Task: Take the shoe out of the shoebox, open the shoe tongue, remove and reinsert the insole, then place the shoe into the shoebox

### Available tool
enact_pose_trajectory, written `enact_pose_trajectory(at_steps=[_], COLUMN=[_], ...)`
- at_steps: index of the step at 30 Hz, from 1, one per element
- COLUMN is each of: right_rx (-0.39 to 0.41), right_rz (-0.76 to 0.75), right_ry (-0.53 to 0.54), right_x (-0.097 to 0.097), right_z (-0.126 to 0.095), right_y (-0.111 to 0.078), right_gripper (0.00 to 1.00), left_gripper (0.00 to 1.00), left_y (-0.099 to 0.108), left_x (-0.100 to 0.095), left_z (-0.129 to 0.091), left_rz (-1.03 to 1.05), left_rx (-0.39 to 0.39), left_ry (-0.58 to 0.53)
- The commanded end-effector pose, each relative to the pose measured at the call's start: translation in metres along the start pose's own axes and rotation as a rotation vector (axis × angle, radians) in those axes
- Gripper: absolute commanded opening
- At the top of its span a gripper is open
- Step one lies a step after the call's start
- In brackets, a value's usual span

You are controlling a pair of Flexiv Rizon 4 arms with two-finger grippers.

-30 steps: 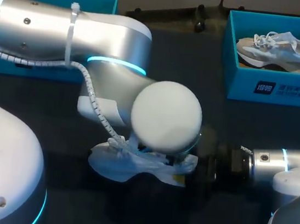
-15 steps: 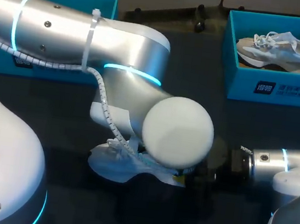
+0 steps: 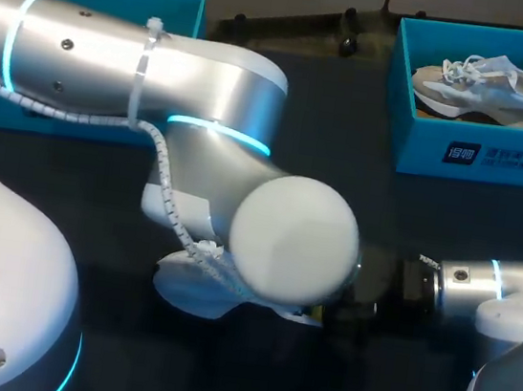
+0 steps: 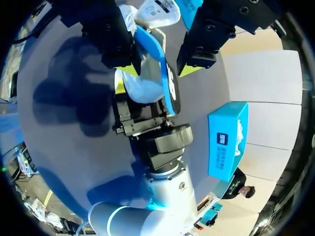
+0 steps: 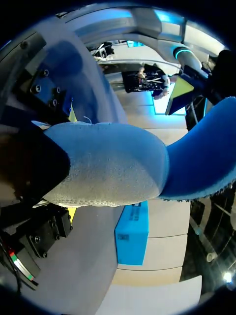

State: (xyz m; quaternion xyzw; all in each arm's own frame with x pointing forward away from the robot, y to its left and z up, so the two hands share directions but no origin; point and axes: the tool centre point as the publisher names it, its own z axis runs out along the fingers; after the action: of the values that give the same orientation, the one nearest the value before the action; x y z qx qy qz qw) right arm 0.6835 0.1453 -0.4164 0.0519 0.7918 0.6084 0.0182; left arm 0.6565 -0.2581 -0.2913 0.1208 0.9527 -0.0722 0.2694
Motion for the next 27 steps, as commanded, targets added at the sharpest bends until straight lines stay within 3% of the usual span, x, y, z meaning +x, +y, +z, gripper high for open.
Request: enact_pose_trajectory(at_steps=[1,13,21,27], right_rx=[0.002,0.002,0.002,0.002], right_rz=[0.000,0.000,0.000,0.000], right_ry=[-0.001,-0.001,-0.001,-0.001], right_x=[0.000,0.000,0.000,0.000], right_z=[0.001,0.001,0.001,0.001], right_y=[0.000,0.000,0.000,0.000], right_gripper=[0.00,0.00,0.00,0.00], left_gripper=[0.48,0.50,0.62,0.62], left_y=[0.026,0.037,0.036,0.033], left_x=[-0.002,0.003,0.001,0.001], left_z=[-0.011,-0.008,0.000,0.007], left_rz=[-0.003,-0.046,-0.072,-0.099], left_rx=[0.055,0.154,0.176,0.193], left_ry=[-0.003,-0.006,-0.035,-0.051])
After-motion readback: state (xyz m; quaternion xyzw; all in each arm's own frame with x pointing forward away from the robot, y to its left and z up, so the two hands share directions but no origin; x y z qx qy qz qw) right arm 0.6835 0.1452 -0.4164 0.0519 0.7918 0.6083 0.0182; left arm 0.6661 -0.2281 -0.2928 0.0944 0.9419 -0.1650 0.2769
